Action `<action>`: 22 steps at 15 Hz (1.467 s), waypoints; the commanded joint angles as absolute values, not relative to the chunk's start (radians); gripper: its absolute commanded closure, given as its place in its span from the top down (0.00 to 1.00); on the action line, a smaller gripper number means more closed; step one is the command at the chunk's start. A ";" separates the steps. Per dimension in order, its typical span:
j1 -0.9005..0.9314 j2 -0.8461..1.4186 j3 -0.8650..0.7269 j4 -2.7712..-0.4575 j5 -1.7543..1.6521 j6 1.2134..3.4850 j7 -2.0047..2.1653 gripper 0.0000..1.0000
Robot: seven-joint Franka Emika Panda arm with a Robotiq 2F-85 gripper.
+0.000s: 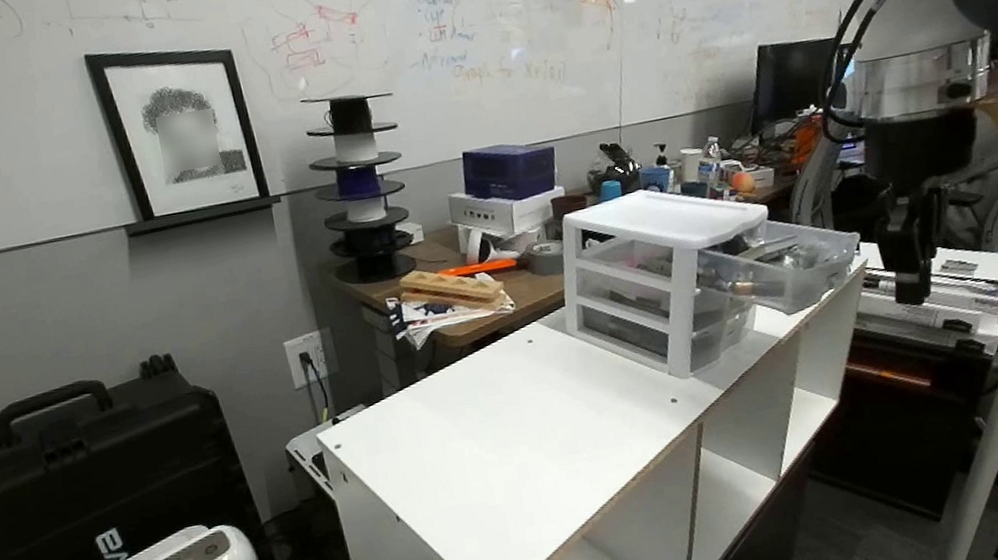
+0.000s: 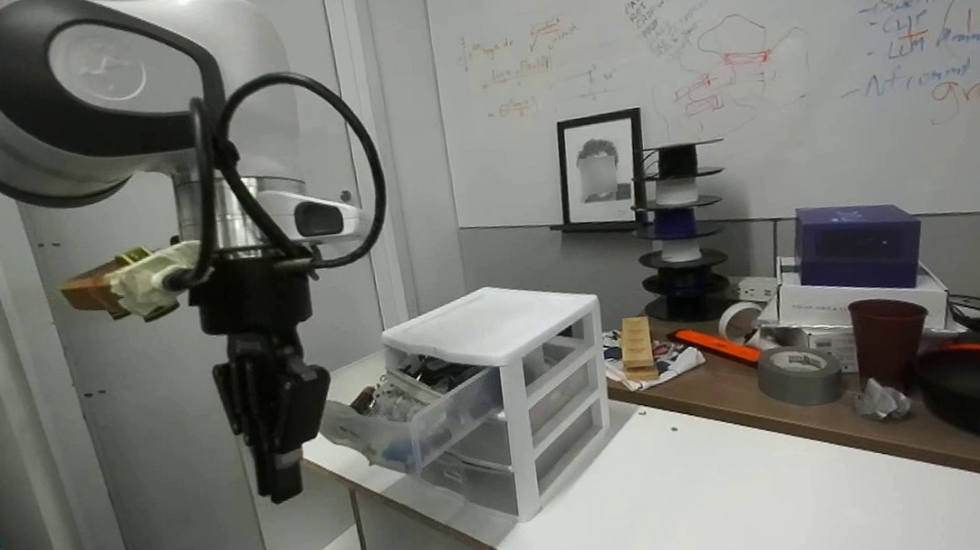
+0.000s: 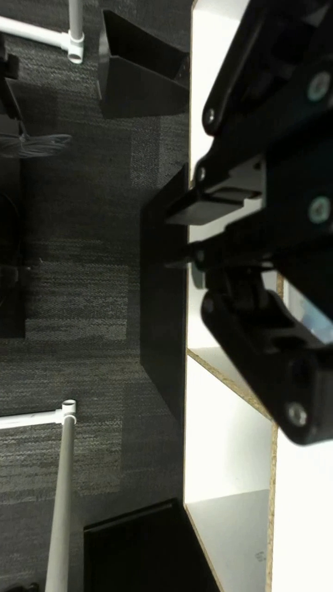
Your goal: Pick up the objects from the table, put them in the drawer and close the drawer.
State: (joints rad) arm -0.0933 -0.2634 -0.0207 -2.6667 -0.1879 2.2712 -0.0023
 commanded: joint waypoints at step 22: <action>-0.070 0.064 -0.048 -2.328 -0.300 2.433 0.089 0.36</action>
State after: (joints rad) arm -0.0866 0.0818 -0.0372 -2.3493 -0.3007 2.4595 0.1357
